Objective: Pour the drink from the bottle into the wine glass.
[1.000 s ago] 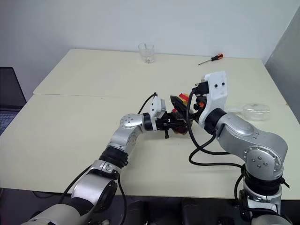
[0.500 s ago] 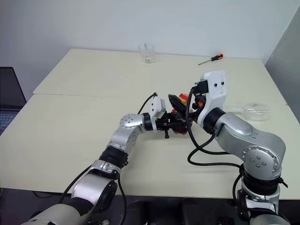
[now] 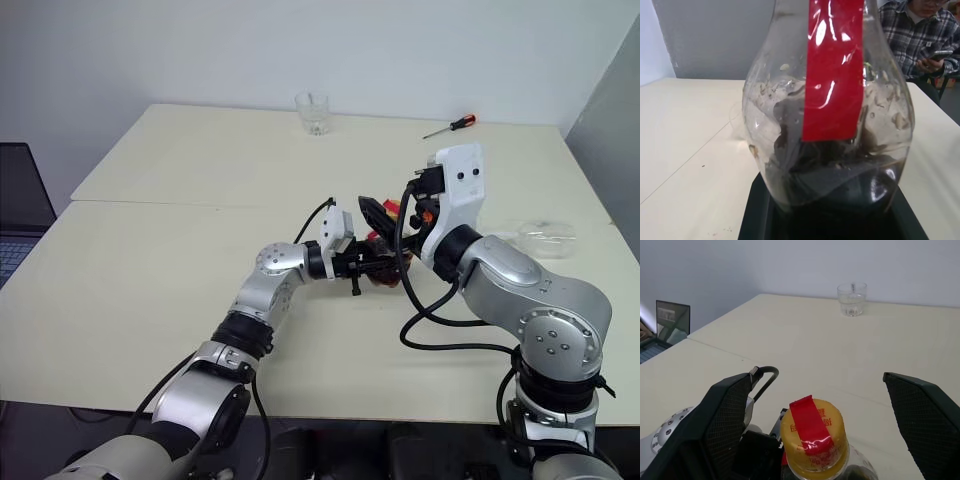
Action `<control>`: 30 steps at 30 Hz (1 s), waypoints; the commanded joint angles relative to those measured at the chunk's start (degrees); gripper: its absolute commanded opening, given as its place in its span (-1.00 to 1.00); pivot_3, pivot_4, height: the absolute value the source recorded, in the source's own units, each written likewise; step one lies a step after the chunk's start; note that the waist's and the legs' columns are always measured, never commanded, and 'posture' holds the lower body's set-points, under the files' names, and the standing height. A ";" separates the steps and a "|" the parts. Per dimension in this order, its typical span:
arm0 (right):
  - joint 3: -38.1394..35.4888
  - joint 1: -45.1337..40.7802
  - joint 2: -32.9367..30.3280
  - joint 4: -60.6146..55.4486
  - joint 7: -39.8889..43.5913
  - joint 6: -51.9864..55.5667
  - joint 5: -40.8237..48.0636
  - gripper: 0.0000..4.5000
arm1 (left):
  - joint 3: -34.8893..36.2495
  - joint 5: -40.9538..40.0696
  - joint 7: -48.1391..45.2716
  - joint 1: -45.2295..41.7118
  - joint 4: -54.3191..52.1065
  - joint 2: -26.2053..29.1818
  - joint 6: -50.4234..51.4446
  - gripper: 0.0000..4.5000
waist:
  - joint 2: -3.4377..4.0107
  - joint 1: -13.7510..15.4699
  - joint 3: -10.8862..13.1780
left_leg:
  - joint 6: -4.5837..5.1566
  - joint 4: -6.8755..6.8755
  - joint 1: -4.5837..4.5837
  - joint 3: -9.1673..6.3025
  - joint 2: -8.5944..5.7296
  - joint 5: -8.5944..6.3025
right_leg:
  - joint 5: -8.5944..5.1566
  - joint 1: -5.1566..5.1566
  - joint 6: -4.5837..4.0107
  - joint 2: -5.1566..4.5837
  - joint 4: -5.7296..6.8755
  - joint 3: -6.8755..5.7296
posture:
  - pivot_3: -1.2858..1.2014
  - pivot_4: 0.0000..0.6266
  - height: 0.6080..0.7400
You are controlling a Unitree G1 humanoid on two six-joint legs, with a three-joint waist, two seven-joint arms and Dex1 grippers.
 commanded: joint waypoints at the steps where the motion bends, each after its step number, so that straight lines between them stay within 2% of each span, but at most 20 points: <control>1: -0.05 -1.17 -0.58 -1.49 0.51 -0.51 -0.09 1.00 | 0.58 -0.45 0.29 -1.19 -1.51 -0.31 -1.24 -0.66 | 0.00 0.00 0.00 | 0.00 0.00 0.00 0.00 0.00 0.00 | 0.00 0.00 0.00 0.00 0.00 0.00 | 0.03 -0.52 1.00; 16: 0.50 -1.12 -0.66 -1.42 1.00 -0.24 -0.32 1.00 | 0.57 -0.60 0.46 -1.02 -1.67 -0.17 -1.29 -0.66 | 0.00 0.00 0.00 | 0.00 0.00 0.00 0.00 0.00 0.00 | 0.00 0.00 0.00 0.00 0.00 0.00 | 0.03 -0.52 1.00; 19: 0.53 -1.05 -0.57 -1.54 0.91 -0.23 -0.21 0.76 | 0.61 -0.66 0.53 -0.97 -1.74 -0.20 -1.27 -0.66 | 0.00 0.00 0.00 | 0.00 0.00 0.00 0.00 0.00 0.00 | 0.00 0.00 0.00 0.00 0.00 0.00 | 0.03 -0.52 1.00; 21: 0.51 -1.03 -0.59 -1.51 0.88 -0.19 -0.18 0.48 | 0.61 -0.66 0.53 -0.99 -1.68 -0.22 -1.27 -0.66 | 0.00 0.00 0.00 | 0.00 0.00 0.00 0.00 0.00 0.00 | 0.00 0.00 0.00 0.00 0.00 0.00 | 0.03 -0.52 1.00; 30: 0.51 -0.96 -0.60 -1.58 0.56 0.02 -0.12 0.46 | 0.60 -0.71 0.55 -0.78 -1.94 -0.14 -1.11 -0.66 | 0.00 0.00 0.00 | 0.00 0.00 0.00 0.00 0.00 0.00 | 0.00 0.00 0.00 0.00 0.00 0.00 | 0.03 -0.52 1.00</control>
